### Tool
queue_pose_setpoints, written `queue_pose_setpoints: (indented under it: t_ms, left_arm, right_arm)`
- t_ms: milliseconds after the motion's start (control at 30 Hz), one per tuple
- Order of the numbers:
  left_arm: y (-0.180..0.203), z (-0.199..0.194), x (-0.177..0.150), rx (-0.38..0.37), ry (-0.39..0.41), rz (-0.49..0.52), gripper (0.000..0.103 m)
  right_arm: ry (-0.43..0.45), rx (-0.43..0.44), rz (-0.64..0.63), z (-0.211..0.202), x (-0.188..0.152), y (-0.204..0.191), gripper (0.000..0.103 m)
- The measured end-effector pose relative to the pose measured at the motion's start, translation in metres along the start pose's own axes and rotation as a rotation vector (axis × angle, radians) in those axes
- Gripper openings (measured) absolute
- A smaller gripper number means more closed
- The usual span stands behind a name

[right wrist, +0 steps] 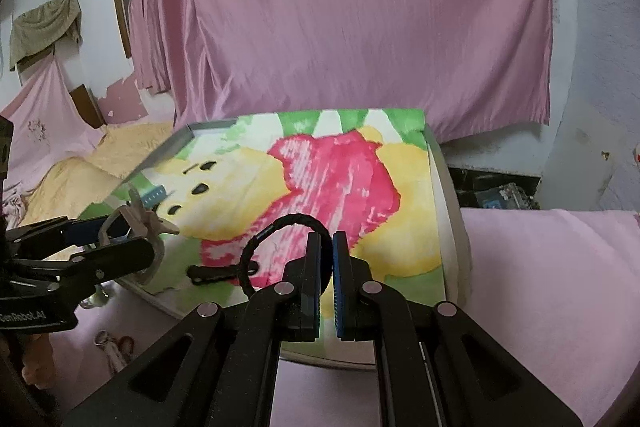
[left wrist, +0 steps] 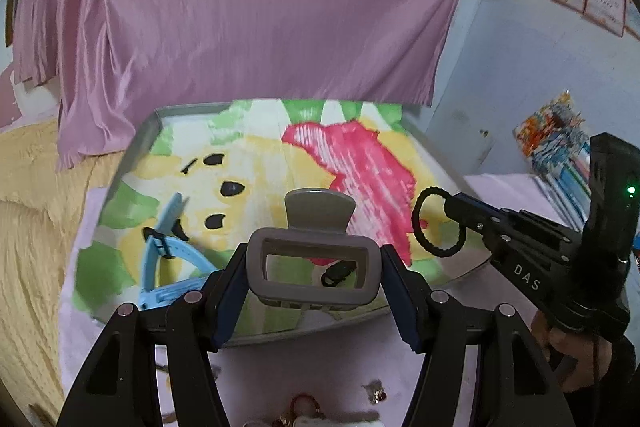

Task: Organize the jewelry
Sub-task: 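Place the grey holder in the tray with the left gripper while the right drops the hair tie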

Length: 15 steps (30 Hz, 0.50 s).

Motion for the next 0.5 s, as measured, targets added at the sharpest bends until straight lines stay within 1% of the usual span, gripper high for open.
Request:
queue_pose_setpoints:
  t_ms: [100,333,500]
  left_arm:
    - [0.003,0.012,0.001,0.003,-0.023,0.010,0.061]
    - [0.003,0.032,-0.001,0.007,-0.071,0.018,0.061]
    - [0.002,0.038,-0.003,0.016,-0.083,0.023,0.061]
  right_arm:
    - [-0.026,0.015,0.014,0.006,-0.004,0.003,0.005]
    - [-0.071,0.020,0.014,0.018,-0.011,0.004,0.005]
    - [-0.080,0.017,0.008,0.020,-0.011,0.003,0.005]
Point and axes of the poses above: each gripper's, at about its wrist camera, not at the fingertips, and z roughly the way its jaws point, y to its right, x to its top, the point moved 2 cm from there along z, roughly the way its jaws point, and after that the axes turned 9 degrees about z, right-handed, at the moved point
